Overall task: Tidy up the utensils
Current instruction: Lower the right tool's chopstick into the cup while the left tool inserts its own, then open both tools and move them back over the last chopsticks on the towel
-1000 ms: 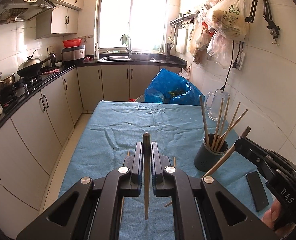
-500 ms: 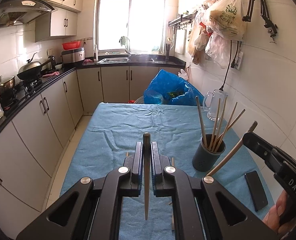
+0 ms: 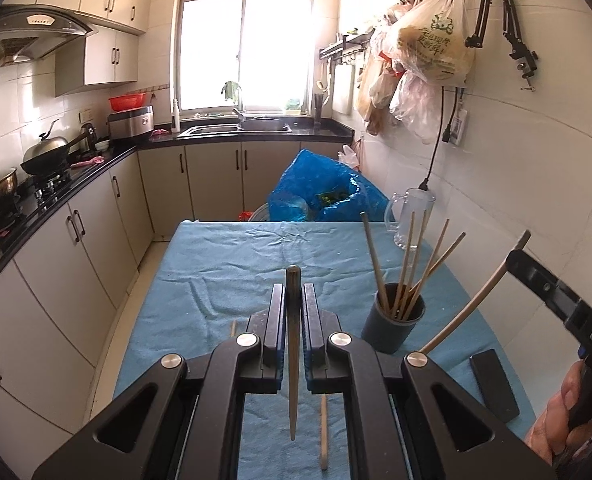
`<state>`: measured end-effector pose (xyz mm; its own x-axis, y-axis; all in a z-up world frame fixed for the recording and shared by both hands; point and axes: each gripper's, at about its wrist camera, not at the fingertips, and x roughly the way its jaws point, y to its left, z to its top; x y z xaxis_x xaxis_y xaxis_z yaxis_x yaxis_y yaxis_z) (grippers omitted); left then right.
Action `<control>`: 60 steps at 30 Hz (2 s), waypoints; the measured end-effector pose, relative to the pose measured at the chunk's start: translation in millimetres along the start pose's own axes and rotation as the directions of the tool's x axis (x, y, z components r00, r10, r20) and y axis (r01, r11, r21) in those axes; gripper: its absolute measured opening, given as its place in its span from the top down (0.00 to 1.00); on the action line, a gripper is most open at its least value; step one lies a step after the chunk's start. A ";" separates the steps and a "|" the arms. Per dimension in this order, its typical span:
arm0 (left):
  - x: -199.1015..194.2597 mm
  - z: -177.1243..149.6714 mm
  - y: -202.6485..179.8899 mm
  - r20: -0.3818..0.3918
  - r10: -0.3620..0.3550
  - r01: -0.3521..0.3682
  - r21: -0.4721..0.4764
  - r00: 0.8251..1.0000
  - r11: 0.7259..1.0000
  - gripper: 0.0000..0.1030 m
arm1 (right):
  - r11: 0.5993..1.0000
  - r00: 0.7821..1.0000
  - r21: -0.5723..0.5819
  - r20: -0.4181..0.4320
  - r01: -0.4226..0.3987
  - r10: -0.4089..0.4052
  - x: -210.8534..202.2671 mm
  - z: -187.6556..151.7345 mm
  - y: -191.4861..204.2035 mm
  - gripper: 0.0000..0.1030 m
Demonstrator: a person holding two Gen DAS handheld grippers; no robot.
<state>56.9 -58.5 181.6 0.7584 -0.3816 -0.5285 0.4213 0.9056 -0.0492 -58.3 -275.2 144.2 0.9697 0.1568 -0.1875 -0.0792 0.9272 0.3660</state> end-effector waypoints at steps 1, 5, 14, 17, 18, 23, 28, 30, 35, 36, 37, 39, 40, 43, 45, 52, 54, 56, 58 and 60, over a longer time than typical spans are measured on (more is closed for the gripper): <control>0.6 2.6 -3.1 0.001 -0.004 0.004 0.003 1.000 1.000 0.94 | 1.000 1.000 0.003 0.008 0.005 -0.005 -3.0 2.2 -3.6 0.92; 3.0 14.2 -16.3 0.007 -0.026 0.026 0.018 1.000 0.999 0.94 | 0.999 0.999 0.006 0.040 0.036 -0.036 -11.9 13.6 -14.8 0.92; 13.8 55.2 -51.4 0.049 -0.081 0.079 0.052 0.995 0.996 0.94 | 0.994 0.989 0.012 0.102 0.105 -0.105 -15.3 45.7 -38.0 0.92; 21.2 73.4 -63.0 0.054 -0.114 0.111 0.057 0.992 0.992 0.94 | 0.992 0.984 0.003 0.123 0.128 -0.128 -13.6 55.6 -41.6 0.92; 23.1 79.0 -66.7 0.059 -0.118 0.115 0.060 0.991 0.992 0.94 | 0.991 0.982 0.004 0.133 0.136 -0.136 -12.5 60.6 -43.9 0.92; 38.3 105.1 -87.0 0.080 -0.136 0.132 0.063 0.987 0.989 0.94 | 0.984 0.972 0.014 0.154 0.175 -0.175 -1.3 77.9 -56.6 0.92; 60.5 116.7 -97.7 0.086 -0.162 0.160 0.033 0.983 0.987 0.94 | 0.980 0.970 0.019 0.141 0.198 -0.199 16.4 83.5 -66.3 0.92; 70.2 116.2 -98.5 0.087 -0.155 0.154 0.020 0.984 0.988 0.94 | 0.979 0.971 0.025 0.124 0.202 -0.204 27.3 82.4 -72.6 0.92; 102.8 109.2 -98.4 0.048 -0.164 0.164 -0.012 0.985 0.986 0.94 | 0.976 0.972 0.020 0.078 0.219 -0.220 48.7 71.3 -82.2 0.92; 107.3 107.4 -98.2 0.042 -0.164 0.165 -0.018 0.986 0.986 0.94 | 0.975 0.973 0.019 0.069 0.220 -0.221 52.1 68.7 -83.7 0.92; 113.2 104.5 -97.6 0.029 -0.165 0.166 -0.022 0.986 0.986 0.94 | 0.975 0.973 0.018 0.060 0.221 -0.222 54.8 66.7 -84.7 0.92; 121.1 99.6 -96.4 0.008 -0.164 0.165 -0.026 0.986 0.986 0.94 | 0.975 0.974 0.014 0.041 0.222 -0.222 60.5 61.4 -87.3 0.92; 124.6 96.9 -95.4 0.001 -0.164 0.164 -0.030 0.986 0.986 0.94 | 0.975 0.974 0.011 0.031 0.223 -0.223 63.3 58.5 -87.9 0.92; 129.9 91.2 -93.5 -0.014 -0.164 0.164 -0.027 0.986 0.986 0.94 | 0.974 0.974 0.004 -0.005 0.227 -0.227 72.8 48.9 -90.1 0.92; 131.5 87.6 -91.4 -0.021 -0.162 0.161 -0.025 0.987 0.987 0.94 | 0.973 0.972 0.004 -0.029 0.231 -0.231 78.5 43.7 -92.6 0.92; 133.8 83.4 -85.3 -0.046 -0.164 0.162 -0.045 0.985 0.986 0.91 | 0.972 0.971 0.032 -0.075 0.231 -0.228 82.6 41.8 -102.8 0.92; 130.7 84.3 -82.5 -0.045 -0.173 0.170 -0.058 0.984 0.984 0.78 | 0.972 0.971 0.033 -0.061 0.234 -0.231 77.2 45.7 -102.1 0.91; 121.8 85.9 -80.1 -0.020 -0.168 0.167 -0.060 0.986 0.984 0.72 | 0.972 0.973 0.039 -0.042 0.230 -0.229 68.0 50.5 -99.8 0.91; 112.8 86.7 -78.0 -0.003 -0.172 0.172 -0.056 0.985 0.984 0.71 | 0.973 0.974 0.046 -0.018 0.228 -0.227 56.2 55.4 -97.1 0.90; 99.1 86.5 -72.4 0.019 -0.177 0.177 -0.061 0.984 0.982 0.67 | 0.975 0.976 0.053 0.010 0.217 -0.218 41.5 59.3 -92.2 0.86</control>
<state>144.6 -177.9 206.1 0.6811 -0.5389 -0.4956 0.5181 0.8330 -0.1938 3.0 -374.3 156.7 0.9659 -0.0527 -0.2535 0.1458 0.9197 0.3645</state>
